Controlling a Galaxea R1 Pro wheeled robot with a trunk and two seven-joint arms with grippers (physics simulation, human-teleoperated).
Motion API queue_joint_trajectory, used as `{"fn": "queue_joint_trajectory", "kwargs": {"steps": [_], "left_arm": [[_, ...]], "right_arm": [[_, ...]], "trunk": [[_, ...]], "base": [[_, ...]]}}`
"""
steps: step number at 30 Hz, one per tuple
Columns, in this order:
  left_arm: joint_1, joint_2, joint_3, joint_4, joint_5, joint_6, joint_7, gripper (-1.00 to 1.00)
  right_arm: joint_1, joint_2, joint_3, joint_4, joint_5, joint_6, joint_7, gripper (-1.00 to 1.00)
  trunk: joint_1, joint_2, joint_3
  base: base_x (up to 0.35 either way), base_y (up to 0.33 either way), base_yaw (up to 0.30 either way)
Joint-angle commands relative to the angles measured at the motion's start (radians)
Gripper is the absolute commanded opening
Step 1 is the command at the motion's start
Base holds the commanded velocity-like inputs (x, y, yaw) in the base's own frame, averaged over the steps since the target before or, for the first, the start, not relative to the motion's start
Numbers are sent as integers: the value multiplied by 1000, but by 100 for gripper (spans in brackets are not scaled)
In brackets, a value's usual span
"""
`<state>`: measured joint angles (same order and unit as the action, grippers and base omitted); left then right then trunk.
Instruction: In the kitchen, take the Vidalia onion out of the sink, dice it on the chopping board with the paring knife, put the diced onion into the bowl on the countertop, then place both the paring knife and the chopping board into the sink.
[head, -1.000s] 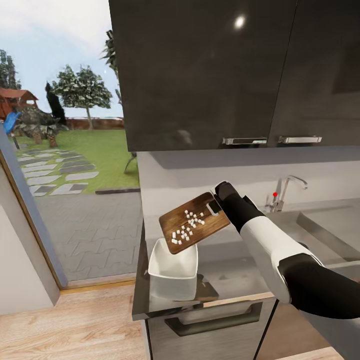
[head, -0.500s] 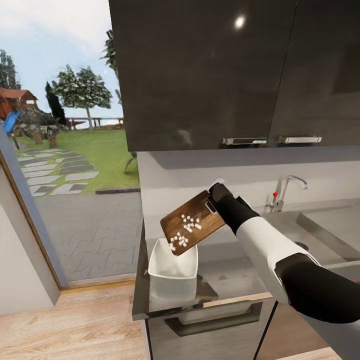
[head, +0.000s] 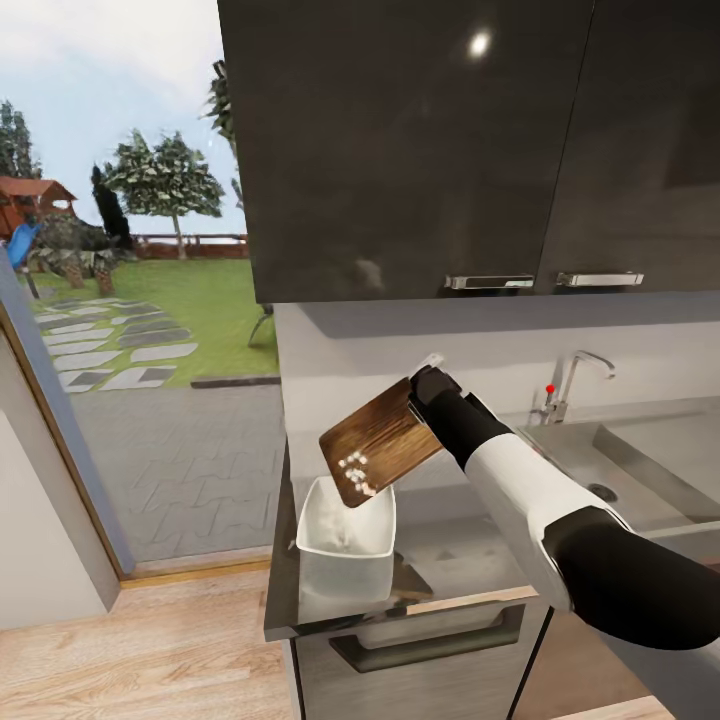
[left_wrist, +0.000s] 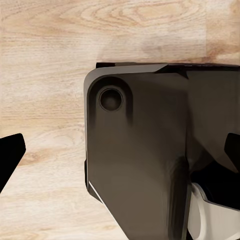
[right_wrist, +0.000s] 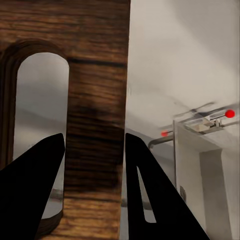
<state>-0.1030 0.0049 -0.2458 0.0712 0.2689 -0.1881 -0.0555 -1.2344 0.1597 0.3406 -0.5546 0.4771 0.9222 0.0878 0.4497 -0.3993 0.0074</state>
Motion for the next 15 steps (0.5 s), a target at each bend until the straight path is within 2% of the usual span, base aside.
{"fn": "queue_joint_trajectory", "kwargs": {"steps": [1,15], "left_arm": [[-1,0,-7,5,10,-7,-6,100],[-1,0,-7,4,10,-7,-6,100]], "right_arm": [[0,0,3,-1,11,4,8,-100],[0,0,3,0,11,3,7,-100]], "trunk": [[0,-1,0],[0,-1,0]], "base": [[0,0,0],[0,0,0]]}}
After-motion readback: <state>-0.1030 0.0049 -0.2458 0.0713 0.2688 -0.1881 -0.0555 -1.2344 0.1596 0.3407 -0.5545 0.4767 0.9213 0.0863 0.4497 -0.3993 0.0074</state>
